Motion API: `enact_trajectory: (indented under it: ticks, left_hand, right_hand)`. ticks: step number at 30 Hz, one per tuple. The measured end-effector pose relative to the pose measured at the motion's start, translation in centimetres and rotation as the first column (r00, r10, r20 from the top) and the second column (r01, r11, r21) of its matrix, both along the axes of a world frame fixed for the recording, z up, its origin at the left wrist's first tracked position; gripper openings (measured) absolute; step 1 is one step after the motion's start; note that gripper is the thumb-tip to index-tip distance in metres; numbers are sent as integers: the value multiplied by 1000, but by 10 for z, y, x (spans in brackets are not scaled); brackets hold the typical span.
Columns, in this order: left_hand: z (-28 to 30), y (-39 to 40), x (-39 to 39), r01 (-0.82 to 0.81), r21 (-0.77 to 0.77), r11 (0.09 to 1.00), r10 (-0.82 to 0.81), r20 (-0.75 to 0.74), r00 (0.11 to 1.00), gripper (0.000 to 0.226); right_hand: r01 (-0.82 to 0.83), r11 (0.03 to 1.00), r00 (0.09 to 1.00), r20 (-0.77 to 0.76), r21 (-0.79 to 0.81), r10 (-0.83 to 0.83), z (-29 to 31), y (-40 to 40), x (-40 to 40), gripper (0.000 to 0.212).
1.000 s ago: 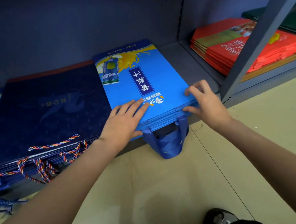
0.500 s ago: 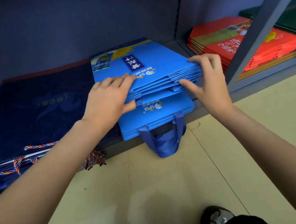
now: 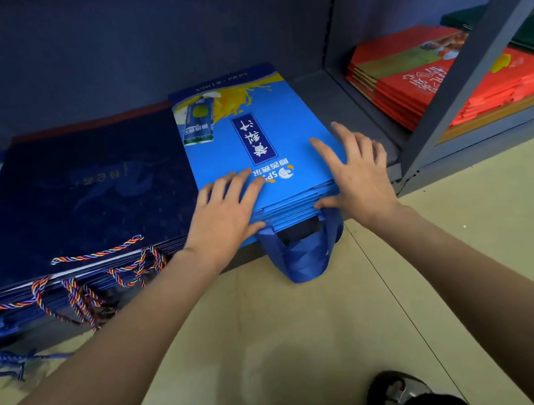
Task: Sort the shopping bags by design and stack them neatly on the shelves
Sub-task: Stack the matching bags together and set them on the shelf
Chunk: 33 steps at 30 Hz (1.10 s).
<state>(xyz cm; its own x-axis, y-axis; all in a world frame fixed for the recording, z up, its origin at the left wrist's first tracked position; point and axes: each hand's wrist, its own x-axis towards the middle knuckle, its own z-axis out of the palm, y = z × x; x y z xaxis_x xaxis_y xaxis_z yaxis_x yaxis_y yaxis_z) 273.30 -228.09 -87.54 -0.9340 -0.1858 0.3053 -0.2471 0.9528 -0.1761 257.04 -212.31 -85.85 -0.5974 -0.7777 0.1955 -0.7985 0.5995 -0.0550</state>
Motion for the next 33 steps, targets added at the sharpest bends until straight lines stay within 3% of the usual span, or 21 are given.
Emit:
enact_trajectory:
  ticks: [5, 9, 12, 16, 21, 24, 27, 31, 33]
  left_hand:
    - [14, -2, 0, -1, 81, 997, 5, -52, 999, 80]
    - [36, -10, -1, 18, 145, 989, -3, -107, 994, 67]
    - [52, -17, -3, 35, 137, 990, -14, -151, 988, 59]
    - [57, -20, -4, 56, 102, 993, -37, -173, 984, 59]
    - [55, -12, -6, 48, 72, 996, -35, -175, 984, 57]
    - [55, -7, -10, 21, 0, 1000, -21, -124, 992, 53]
    - [49, -4, -13, -8, -64, 998, 4, -63, 998, 57]
    - [43, -3, -11, -10, -88, 996, 8, -21, 1000, 60]
    - [41, -3, -11, -7, -60, 998, 5, -29, 1000, 59]
  right_hand:
    - [-29, 980, 993, -119, -198, 6, 13, 6, -4, 89]
    - [-4, 946, 993, -110, -324, -33, 27, 4, -6, 79]
    - [57, 892, 996, -38, -449, -83, 33, 2, 3, 71]
    - [201, 693, 975, 209, -693, -74, 24, 16, 53, 44]
    - [174, 868, 899, 435, -465, 52, -17, -4, 108, 59]
    - [248, 910, 857, 513, -331, -47, -21, -30, 110, 35]
    - [214, 871, 941, 334, -442, -62, -23, -25, 102, 10]
    - [132, 882, 991, 66, -452, -114, 11, 19, 59, 15]
    - [237, 849, 971, 103, -473, -214, 42, 45, 30, 14]
